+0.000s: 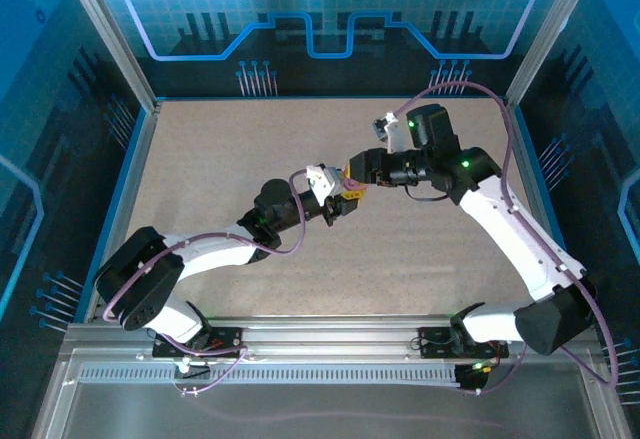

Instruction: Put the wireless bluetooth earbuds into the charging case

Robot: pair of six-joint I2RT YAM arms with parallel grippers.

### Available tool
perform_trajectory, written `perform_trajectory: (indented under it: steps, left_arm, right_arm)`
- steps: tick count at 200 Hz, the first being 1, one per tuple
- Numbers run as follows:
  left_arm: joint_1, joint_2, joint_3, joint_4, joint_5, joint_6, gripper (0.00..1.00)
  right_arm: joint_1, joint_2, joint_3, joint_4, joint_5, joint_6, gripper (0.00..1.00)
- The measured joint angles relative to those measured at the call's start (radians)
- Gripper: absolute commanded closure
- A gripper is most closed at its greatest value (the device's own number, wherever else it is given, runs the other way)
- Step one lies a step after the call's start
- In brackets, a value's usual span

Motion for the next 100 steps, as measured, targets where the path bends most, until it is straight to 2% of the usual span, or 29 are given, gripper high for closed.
perform_trajectory:
  steps: [44,79,100]
  left_arm:
    - [0.0,0.0,0.0,0.0,0.0,0.0,0.67]
    - [0.0,-0.009,0.0,0.0,0.002,0.0,0.67]
    - [0.0,-0.014,0.0,0.0,0.014,0.0,0.67]
  right_arm:
    - [0.0,-0.078,-0.027,0.055,0.009,-0.003,0.55]
    - [-0.008,-0.165,-0.061,0.08,0.103,-0.011,0.57]
    - [-0.052,-0.201,-0.072,0.08,0.156,-0.006,0.56]
